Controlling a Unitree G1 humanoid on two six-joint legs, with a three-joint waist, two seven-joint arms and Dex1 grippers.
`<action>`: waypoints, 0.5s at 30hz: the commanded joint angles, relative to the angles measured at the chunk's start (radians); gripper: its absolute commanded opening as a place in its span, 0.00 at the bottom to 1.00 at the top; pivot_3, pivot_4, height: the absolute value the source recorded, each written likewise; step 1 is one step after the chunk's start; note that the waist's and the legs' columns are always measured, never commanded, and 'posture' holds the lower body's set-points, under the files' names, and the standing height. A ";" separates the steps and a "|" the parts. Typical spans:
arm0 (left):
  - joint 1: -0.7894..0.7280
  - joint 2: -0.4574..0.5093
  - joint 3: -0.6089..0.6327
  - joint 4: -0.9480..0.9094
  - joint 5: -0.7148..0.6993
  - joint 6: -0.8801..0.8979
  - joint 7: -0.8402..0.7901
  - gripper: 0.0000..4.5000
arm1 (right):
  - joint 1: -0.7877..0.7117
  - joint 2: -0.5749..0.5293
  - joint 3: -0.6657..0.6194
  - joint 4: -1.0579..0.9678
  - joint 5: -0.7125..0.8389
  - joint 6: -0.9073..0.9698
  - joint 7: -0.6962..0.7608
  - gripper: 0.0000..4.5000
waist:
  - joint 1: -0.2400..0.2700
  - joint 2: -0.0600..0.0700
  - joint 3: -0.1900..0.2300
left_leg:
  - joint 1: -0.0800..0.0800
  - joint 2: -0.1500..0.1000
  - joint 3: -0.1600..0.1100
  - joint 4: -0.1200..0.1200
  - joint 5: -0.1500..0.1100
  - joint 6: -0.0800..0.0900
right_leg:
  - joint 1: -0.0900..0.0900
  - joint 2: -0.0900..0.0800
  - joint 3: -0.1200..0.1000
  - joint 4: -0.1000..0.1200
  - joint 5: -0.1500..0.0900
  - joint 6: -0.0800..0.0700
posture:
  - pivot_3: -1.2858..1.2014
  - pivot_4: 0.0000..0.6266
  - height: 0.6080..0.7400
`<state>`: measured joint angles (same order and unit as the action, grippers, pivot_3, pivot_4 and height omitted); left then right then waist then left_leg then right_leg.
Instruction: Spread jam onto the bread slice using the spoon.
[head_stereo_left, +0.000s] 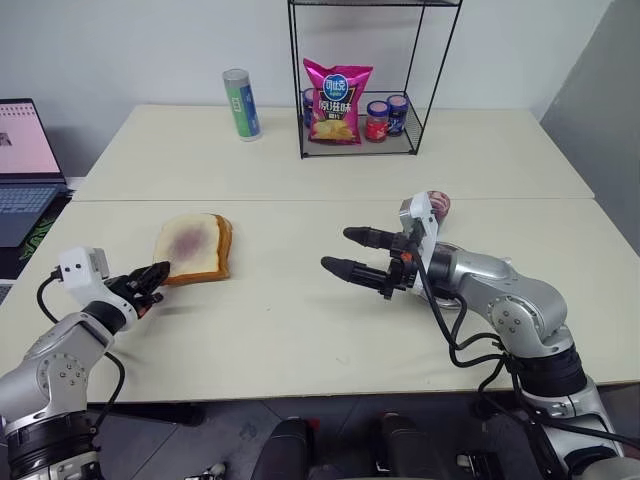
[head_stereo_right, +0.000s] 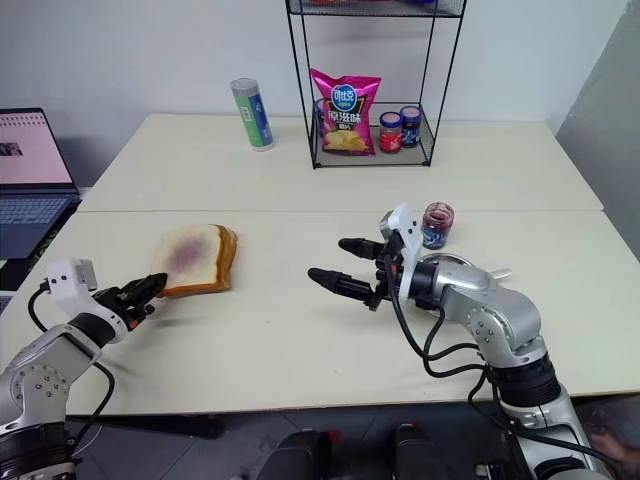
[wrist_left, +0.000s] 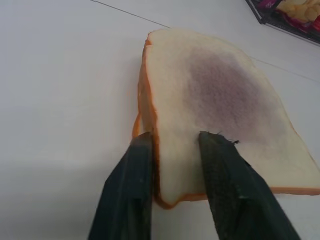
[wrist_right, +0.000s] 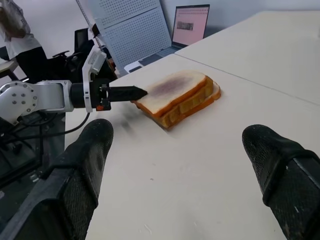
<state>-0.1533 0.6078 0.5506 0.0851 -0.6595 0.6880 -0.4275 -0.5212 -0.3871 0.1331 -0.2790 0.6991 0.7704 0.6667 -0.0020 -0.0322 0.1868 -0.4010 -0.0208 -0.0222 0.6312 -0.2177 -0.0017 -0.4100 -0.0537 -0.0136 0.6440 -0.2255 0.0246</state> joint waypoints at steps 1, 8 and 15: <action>0.012 0.017 0.016 -0.024 0.018 -0.024 -0.003 0.13 | -0.024 0.012 -0.030 -0.018 0.003 -0.019 0.005 1.00 | 0.000 0.000 0.000 | 0.000 0.000 0.000 0.000 0.000 0.000 | 0.000 0.000 0.000 0.000 0.000 0.000 | 0.52 0.24 1.00; 0.025 0.020 0.031 -0.039 0.015 -0.027 0.003 0.01 | -0.027 0.041 -0.027 -0.005 -0.012 -0.031 0.002 1.00 | -0.001 0.000 0.000 | 0.000 0.000 0.000 0.000 0.000 0.000 | 0.000 0.000 0.000 0.000 0.000 -0.001 | 0.52 0.24 1.00; -0.038 0.071 0.083 -0.095 -0.050 0.023 0.018 0.01 | -0.025 0.025 -0.044 0.000 -0.010 -0.025 0.027 1.00 | 0.000 0.000 0.000 | 0.000 0.000 0.000 -0.001 0.000 0.000 | -0.001 0.000 0.000 0.000 -0.001 -0.001 | 0.52 0.24 1.00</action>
<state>-0.1573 0.6441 0.5703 0.0695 -0.6555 0.6874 -0.4138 -0.5289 -0.3558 0.1163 -0.2647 0.6822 0.7546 0.6764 -0.0024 -0.0323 0.1869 -0.4014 -0.0206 -0.0223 0.6306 -0.2179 -0.0020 -0.4108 -0.0538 -0.0137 0.6438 -0.2262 0.0236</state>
